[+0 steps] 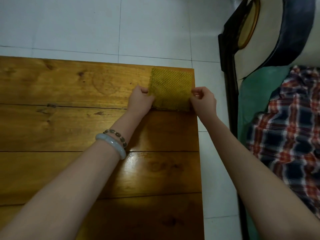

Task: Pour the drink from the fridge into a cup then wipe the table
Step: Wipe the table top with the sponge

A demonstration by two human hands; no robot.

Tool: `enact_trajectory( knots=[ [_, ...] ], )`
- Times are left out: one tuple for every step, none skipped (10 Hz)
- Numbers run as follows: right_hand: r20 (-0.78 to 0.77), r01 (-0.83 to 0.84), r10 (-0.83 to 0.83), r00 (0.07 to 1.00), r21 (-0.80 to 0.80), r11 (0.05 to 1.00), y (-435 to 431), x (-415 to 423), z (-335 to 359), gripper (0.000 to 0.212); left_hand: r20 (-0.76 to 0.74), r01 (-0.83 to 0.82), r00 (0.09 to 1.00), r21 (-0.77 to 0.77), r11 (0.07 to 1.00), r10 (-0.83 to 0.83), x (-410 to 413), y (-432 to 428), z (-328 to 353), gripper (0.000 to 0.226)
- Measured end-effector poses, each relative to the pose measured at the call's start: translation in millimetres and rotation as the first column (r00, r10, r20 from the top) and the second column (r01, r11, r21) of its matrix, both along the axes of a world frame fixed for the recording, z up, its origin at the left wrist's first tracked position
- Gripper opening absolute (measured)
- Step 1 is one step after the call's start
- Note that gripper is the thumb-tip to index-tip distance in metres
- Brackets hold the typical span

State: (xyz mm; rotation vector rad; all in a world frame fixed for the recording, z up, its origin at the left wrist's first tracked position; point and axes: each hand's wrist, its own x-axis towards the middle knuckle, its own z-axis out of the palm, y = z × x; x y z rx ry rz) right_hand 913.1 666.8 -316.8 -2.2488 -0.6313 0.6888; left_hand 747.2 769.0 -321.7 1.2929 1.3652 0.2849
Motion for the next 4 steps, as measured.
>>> enact_trajectory(
  knots=[
    [0.088,-0.136,0.139,0.986,-0.042,0.990,-15,-11,4,0.035,-0.071,0.068,0.996,0.132,0.989,-0.059,-12,-13,9,0.022],
    [0.128,-0.288,0.304,0.944,-0.125,0.949,-31,-29,24,0.046,-0.154,0.144,0.982,0.248,0.958,-0.108,-29,-30,33,0.023],
    [0.073,-0.368,0.379,0.923,-0.124,0.921,-49,-47,62,0.051,-0.221,0.186,0.968,0.314,0.931,-0.119,-49,-48,70,0.030],
    [0.015,-0.509,0.529,0.848,-0.252,0.823,-70,-67,115,0.053,-0.331,0.304,0.922,0.292,0.907,-0.202,-74,-74,116,0.034]
  ],
)
